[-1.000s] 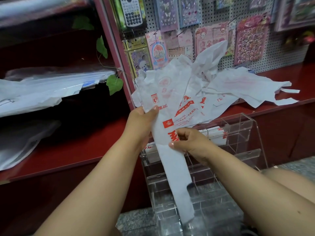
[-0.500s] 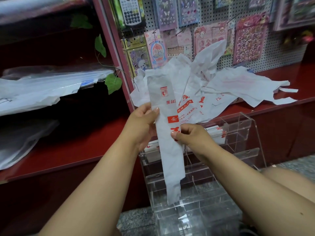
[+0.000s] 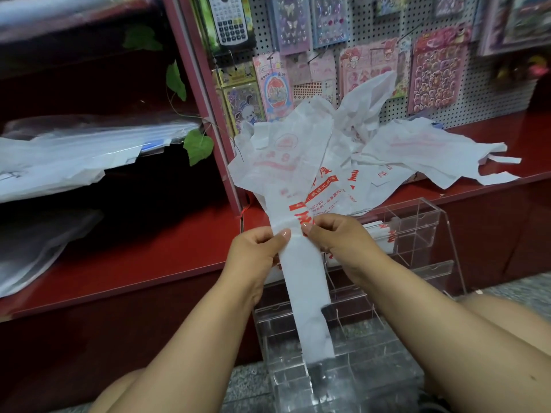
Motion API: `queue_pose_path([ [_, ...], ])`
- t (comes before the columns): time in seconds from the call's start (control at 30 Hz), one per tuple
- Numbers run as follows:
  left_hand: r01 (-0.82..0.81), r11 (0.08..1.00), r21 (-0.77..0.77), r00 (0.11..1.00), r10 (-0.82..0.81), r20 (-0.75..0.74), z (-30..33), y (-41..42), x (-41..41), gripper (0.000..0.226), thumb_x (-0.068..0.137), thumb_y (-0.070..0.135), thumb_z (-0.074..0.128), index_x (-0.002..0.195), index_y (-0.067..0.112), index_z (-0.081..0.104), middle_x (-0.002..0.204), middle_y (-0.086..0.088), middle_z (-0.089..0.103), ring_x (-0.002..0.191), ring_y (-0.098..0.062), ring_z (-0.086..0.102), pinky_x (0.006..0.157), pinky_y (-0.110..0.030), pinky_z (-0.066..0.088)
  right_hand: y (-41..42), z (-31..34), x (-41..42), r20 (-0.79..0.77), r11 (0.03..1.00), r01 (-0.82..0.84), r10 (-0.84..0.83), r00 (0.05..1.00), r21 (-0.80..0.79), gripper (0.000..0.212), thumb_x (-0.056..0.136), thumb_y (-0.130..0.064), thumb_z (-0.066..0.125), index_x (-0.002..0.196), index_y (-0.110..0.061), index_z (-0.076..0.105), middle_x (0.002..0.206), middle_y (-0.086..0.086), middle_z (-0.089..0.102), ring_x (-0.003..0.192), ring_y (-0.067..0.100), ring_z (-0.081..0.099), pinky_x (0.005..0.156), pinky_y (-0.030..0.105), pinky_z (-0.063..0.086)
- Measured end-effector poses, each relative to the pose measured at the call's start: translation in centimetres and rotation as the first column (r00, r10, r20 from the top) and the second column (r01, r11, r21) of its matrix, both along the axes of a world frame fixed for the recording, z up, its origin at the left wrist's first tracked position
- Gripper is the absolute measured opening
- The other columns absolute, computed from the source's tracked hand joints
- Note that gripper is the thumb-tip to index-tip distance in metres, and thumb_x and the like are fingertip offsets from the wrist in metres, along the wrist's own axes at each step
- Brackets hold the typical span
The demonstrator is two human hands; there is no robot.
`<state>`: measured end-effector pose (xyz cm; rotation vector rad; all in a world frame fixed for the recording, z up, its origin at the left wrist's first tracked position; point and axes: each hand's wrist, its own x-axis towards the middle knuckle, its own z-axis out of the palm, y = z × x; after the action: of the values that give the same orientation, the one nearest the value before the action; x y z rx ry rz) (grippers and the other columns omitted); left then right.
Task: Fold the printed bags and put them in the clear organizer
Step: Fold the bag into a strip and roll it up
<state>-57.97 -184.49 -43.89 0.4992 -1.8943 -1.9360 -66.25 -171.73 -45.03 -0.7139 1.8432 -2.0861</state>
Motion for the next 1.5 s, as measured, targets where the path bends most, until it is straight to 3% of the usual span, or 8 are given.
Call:
queue_pose_path([
  [0.27,-0.121,0.945,-0.305,0.976,0.058,-0.208,1.5,-0.2,-0.1,0.012,0.087,0.016,0.071,0.078,0.017,0.079,0.117,0.008,0.067,0.109,-0.013,0.064,0.093,-0.036,0.052,0.5,1.0,-0.5,-0.028,0.996,0.061,-0.063,0.998,-0.061,0.022,0.089,-0.014,0.064,0.070,-0.004,0.062,0.070,0.009,0.060,0.068,0.018,0.053,0.069,0.032,0.045],
  [0.37,-0.110,0.959,-0.261,0.974,0.052,-0.222,2.5,0.3,-0.1,0.018,0.092,0.012,0.065,0.078,0.013,0.077,0.087,-0.005,0.076,0.084,-0.017,0.071,0.079,-0.035,0.057,0.7,0.9,-0.8,-0.026,0.994,0.039,-0.042,0.999,-0.106,0.027,0.087,-0.016,0.068,0.072,0.005,0.059,0.072,0.012,0.053,0.069,0.020,0.045,0.069,0.033,0.038],
  [0.53,0.004,1.000,-0.014,0.988,-0.006,-0.155,3.4,0.8,-0.7,0.022,0.098,0.013,0.054,0.097,0.004,0.074,0.094,-0.014,0.075,0.088,-0.028,0.073,0.070,-0.037,0.060,1.1,0.3,-1.0,-0.006,1.000,0.003,-0.003,1.000,-0.031,0.007,0.080,-0.004,0.072,0.081,0.001,0.068,0.080,0.008,0.068,0.074,0.014,0.064,0.077,0.027,0.054],
  [0.7,0.123,0.983,0.135,0.983,-0.102,-0.154,3.6,1.2,-0.7,0.020,0.097,0.006,0.052,0.104,0.000,0.070,0.104,-0.017,0.073,0.101,-0.032,0.070,0.094,-0.048,0.054,1.2,-0.2,-1.8,0.114,0.998,0.008,-0.001,0.993,-0.058,0.019,0.080,-0.003,0.070,0.086,0.013,0.062,0.085,0.016,0.064,0.080,0.023,0.060,0.084,0.036,0.051],
  [0.83,0.145,0.956,0.256,0.980,-0.102,-0.172,3.4,1.4,-0.9,0.023,0.095,0.000,0.052,0.112,-0.004,0.066,0.111,-0.021,0.070,0.108,-0.034,0.067,0.095,-0.046,0.053,1.2,-0.3,-1.8,0.228,0.990,-0.041,0.071,0.971,-0.132,0.005,0.083,0.000,0.066,0.078,0.001,0.064,0.078,0.004,0.071,0.072,0.013,0.067,0.067,0.020,0.056],
  [1.13,0.146,0.974,0.175,0.970,-0.106,-0.221,2.4,1.5,-1.4,0.045,0.083,-0.024,0.049,0.121,-0.003,0.062,0.108,-0.017,0.072,0.099,-0.031,0.071,0.083,-0.038,0.059,0.6,-0.2,-1.1,0.177,0.987,0.050,-0.022,0.984,-0.153,0.011,0.081,0.000,0.069,0.073,-0.008,0.069,0.079,0.004,0.073,0.078,0.019,0.070,0.072,0.028,0.058],
  [1.3,0.021,0.990,0.139,0.994,-0.006,-0.105,0.9,1.8,-0.9,0.049,0.082,-0.015,0.064,0.125,0.006,0.051,0.113,-0.014,0.070,0.100,-0.030,0.070,0.081,-0.042,0.059,0.0,-0.1,-0.6,0.167,0.965,0.155,-0.120,0.979,-0.212,0.012,0.077,0.002,0.073,0.079,-0.008,0.068,0.074,0.004,0.072,0.070,0.017,0.067,0.068,0.029,0.059],
  [1.5,0.056,0.996,-0.071,0.993,-0.048,0.107,-1.7,1.6,0.8,0.005,0.087,0.004,0.069,0.091,0.002,0.071,0.086,-0.009,0.076,0.076,-0.021,0.072,0.071,-0.030,0.060,0.1,0.0,-0.9,0.198,0.962,0.184,-0.144,0.970,-0.202,0.028,0.079,-0.002,0.073,0.099,-0.012,0.056,0.082,0.009,0.068,0.072,0.016,0.067,0.064,0.024,0.056],
])
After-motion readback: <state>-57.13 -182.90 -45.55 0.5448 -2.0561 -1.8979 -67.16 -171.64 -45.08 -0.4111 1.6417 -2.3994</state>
